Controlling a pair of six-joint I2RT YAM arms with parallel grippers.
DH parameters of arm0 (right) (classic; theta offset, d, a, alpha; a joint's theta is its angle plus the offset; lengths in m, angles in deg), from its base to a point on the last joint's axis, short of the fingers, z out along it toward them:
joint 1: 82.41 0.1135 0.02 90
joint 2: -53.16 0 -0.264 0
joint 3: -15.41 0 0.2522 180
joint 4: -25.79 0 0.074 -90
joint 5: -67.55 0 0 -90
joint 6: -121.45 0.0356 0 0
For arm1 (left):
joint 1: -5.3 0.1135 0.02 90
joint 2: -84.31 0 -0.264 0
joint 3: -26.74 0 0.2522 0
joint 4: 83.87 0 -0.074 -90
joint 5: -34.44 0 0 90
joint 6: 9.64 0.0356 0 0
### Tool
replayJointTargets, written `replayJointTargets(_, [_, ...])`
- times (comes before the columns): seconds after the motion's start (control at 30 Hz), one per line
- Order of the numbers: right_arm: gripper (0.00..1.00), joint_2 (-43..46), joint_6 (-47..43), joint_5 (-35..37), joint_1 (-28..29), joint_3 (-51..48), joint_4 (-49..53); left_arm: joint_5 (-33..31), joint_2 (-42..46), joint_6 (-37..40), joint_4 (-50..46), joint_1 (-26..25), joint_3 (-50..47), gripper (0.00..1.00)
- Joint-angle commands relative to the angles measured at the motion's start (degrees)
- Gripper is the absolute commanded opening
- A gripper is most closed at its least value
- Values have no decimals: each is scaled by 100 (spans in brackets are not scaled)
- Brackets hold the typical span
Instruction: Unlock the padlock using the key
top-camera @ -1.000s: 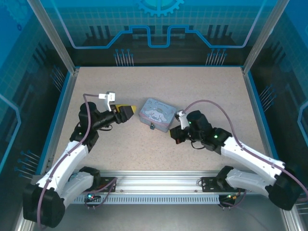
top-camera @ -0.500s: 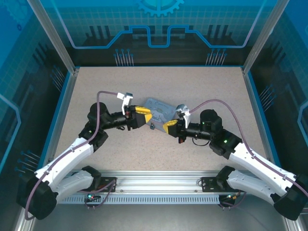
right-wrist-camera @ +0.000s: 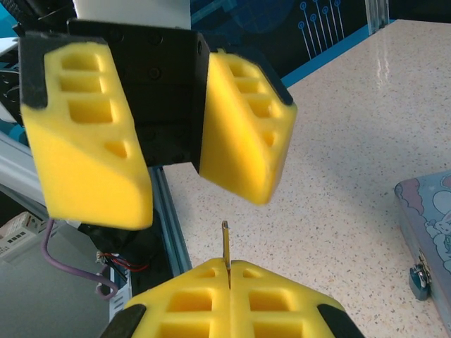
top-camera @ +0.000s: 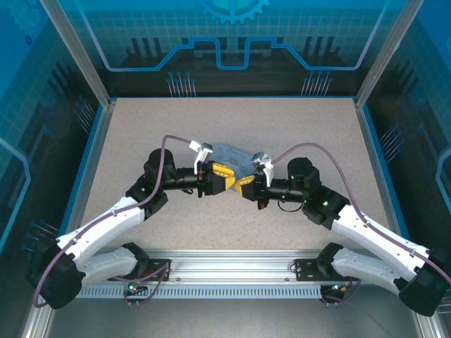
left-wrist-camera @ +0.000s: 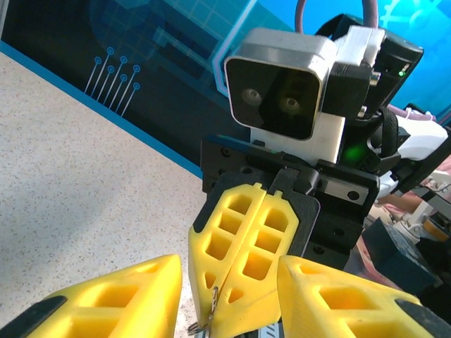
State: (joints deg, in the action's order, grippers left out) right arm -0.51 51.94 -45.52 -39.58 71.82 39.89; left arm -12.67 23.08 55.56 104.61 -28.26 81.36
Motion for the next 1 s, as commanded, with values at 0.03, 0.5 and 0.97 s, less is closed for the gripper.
replayJointTargets(0.03, [2,-29,-67,-77,84,217,-152,-15,-55,548,-385,-114,276,40])
replayJointTargets(0.5, [8,-64,-42,-110,104,257,-145,-201,-69,704,-568,-170,331,3])
replayJointTargets(0.97, [49,1137,1213,-1229,-1069,-940,-2429,-370,199,693,-677,-186,832,0])
